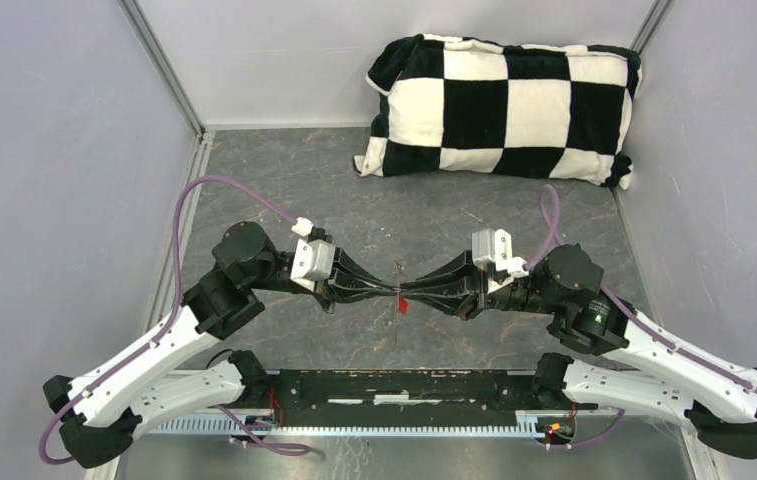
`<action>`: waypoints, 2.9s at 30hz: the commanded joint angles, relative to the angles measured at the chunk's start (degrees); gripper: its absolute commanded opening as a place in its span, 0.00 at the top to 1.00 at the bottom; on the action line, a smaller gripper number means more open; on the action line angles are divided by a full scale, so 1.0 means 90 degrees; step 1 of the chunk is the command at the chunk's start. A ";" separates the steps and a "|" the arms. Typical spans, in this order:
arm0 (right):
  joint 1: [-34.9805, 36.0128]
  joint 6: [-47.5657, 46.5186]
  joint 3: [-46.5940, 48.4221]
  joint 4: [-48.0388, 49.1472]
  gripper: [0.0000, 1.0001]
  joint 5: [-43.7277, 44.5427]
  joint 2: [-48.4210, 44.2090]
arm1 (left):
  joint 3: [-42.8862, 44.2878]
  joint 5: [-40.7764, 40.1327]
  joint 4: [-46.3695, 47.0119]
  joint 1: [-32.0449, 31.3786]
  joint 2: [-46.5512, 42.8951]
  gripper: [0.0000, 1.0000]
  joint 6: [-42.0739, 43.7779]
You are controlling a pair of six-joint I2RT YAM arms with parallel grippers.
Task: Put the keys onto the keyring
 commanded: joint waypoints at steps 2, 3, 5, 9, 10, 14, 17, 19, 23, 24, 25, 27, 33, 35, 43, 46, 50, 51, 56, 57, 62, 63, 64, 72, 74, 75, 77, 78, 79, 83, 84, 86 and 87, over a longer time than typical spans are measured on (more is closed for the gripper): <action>-0.0015 -0.0092 0.0090 -0.0006 0.91 0.0139 0.0029 | 0.0299 0.0206 0.0387 -0.0004 -0.0098 0.98 -0.0305; -0.0021 -0.0111 0.0115 -0.0186 0.91 0.0148 0.0059 | 0.0306 0.0200 0.0382 -0.0004 -0.0107 0.98 -0.0291; -0.0023 -0.0160 0.0174 -0.0353 0.90 0.0153 0.0125 | 0.0308 0.0198 0.0370 -0.0004 -0.0122 0.98 -0.0289; -0.0015 -0.0202 0.0249 -0.0466 0.93 0.0107 0.0187 | 0.0308 0.0187 0.0349 -0.0004 -0.0129 0.98 -0.0268; -0.0017 -0.0212 0.0266 -0.0492 0.94 0.0110 0.0193 | 0.0308 0.0183 0.0357 -0.0004 -0.0130 0.98 -0.0261; -0.0015 -0.0223 0.0327 -0.0556 0.92 0.0035 0.0276 | 0.0272 0.0103 0.0417 -0.0004 -0.0135 0.98 -0.0273; -0.0012 -0.0223 0.0366 -0.0610 0.89 -0.0101 0.0389 | 0.0255 0.0054 0.0445 -0.0003 -0.0132 0.98 -0.0286; -0.0017 -0.0226 0.0366 -0.0592 0.89 -0.0136 0.0431 | 0.0250 0.0051 0.0437 -0.0004 -0.0138 0.98 -0.0270; -0.0019 -0.0272 0.0366 -0.0554 0.94 -0.0047 0.0394 | 0.0250 0.0031 0.0431 -0.0004 -0.0150 0.98 -0.0265; -0.0013 -0.0284 0.0376 -0.0578 0.96 -0.0032 0.0386 | 0.0250 0.0023 0.0419 -0.0004 -0.0153 0.98 -0.0253; -0.0014 -0.0300 0.0384 -0.0605 1.00 -0.0008 0.0384 | 0.0245 0.0006 0.0409 -0.0004 -0.0164 0.98 -0.0238; -0.0014 -0.0319 0.0428 -0.0745 1.00 0.0083 0.0399 | 0.0241 -0.0017 0.0384 0.0001 -0.0159 0.98 -0.0207; -0.0023 -0.0542 0.1033 -0.1984 1.00 0.0521 0.0710 | 0.0327 -0.0250 -0.0641 0.0001 -0.0101 0.86 0.0944; -0.0023 -0.0601 0.1332 -0.2390 1.00 0.0551 0.0884 | 0.0311 -0.0401 -0.1113 0.0000 -0.0060 0.82 0.1285; -0.0016 -0.0759 0.2307 -0.3737 1.00 0.0496 0.1631 | 0.0409 -0.0349 -0.2155 -0.0003 0.0151 0.64 0.2114; -0.0018 -0.0862 0.2605 -0.4119 1.00 0.0431 0.1881 | 0.0533 -0.0282 -0.2616 -0.0004 0.0293 0.67 0.2465; -0.0022 -0.0993 0.3014 -0.4508 1.00 0.0267 0.2236 | 0.0526 -0.0285 -0.2743 -0.0004 0.0359 0.74 0.2681; -0.0018 -0.1025 0.3088 -0.4554 1.00 0.0216 0.2330 | 0.0515 -0.0287 -0.2735 -0.0004 0.0377 0.75 0.2689; -0.0016 -0.1129 0.3325 -0.4604 1.00 0.0045 0.2583 | 0.0490 -0.0275 -0.2691 -0.0004 0.0444 0.75 0.2699; -0.0021 -0.1151 0.3342 -0.4616 1.00 0.0021 0.2621 | 0.0493 -0.0280 -0.2678 -0.0004 0.0451 0.75 0.2712; -0.0016 -0.1232 0.3464 -0.4745 1.00 -0.0094 0.2797 | 0.0494 -0.0266 -0.2771 -0.0004 0.0458 0.88 0.2877; -0.0014 -0.1241 0.3506 -0.4755 1.00 -0.0132 0.2819 | 0.0489 -0.0231 -0.2823 -0.0004 0.0466 0.92 0.2952; -0.0021 -0.1251 0.3564 -0.4758 1.00 -0.0154 0.2834 | 0.0478 -0.0213 -0.2852 -0.0004 0.0455 0.96 0.3024; -0.0164 -0.0755 0.3180 -0.3822 0.61 0.0516 0.2166 | 0.0181 -0.0538 -0.1823 -0.0001 0.0279 0.98 0.2041; -0.0327 -0.0496 0.2741 -0.3274 0.52 0.0531 0.1708 | -0.0065 -0.0789 -0.1072 0.0005 0.0128 0.98 0.1319; -0.0410 -0.0382 0.2492 -0.2974 0.49 0.0555 0.1484 | -0.0226 -0.0958 -0.0688 0.0006 0.0042 0.98 0.0956; -0.0524 0.0001 0.1996 -0.2474 0.46 0.0595 0.0997 | -0.0488 -0.1278 0.0180 0.0014 -0.0095 0.98 0.0186; -0.0568 0.0138 0.1725 -0.2263 0.44 0.0653 0.0802 | -0.0565 -0.1410 0.0476 0.0015 -0.0110 0.98 -0.0063; -0.0596 0.0288 0.1522 -0.2030 0.44 0.0697 0.0607 | -0.0611 -0.1483 0.0714 0.0015 -0.0109 0.98 -0.0261; -0.0622 0.0731 0.0692 -0.1301 0.41 0.0760 0.0107 | -0.0615 -0.1515 0.1315 0.0015 0.0009 0.98 -0.0633; -0.0616 0.0794 0.0563 -0.1180 0.41 0.0798 0.0055 | -0.0597 -0.1499 0.1426 0.0015 0.0052 0.98 -0.0659; -0.0618 0.0876 0.0321 -0.0997 0.40 0.0857 -0.0039 | -0.0535 -0.1438 0.1591 0.0015 0.0107 0.98 -0.0708; -0.0617 0.0896 0.0226 -0.0910 0.40 0.0876 -0.0061 | -0.0498 -0.1327 0.1640 0.0015 0.0124 0.98 -0.0725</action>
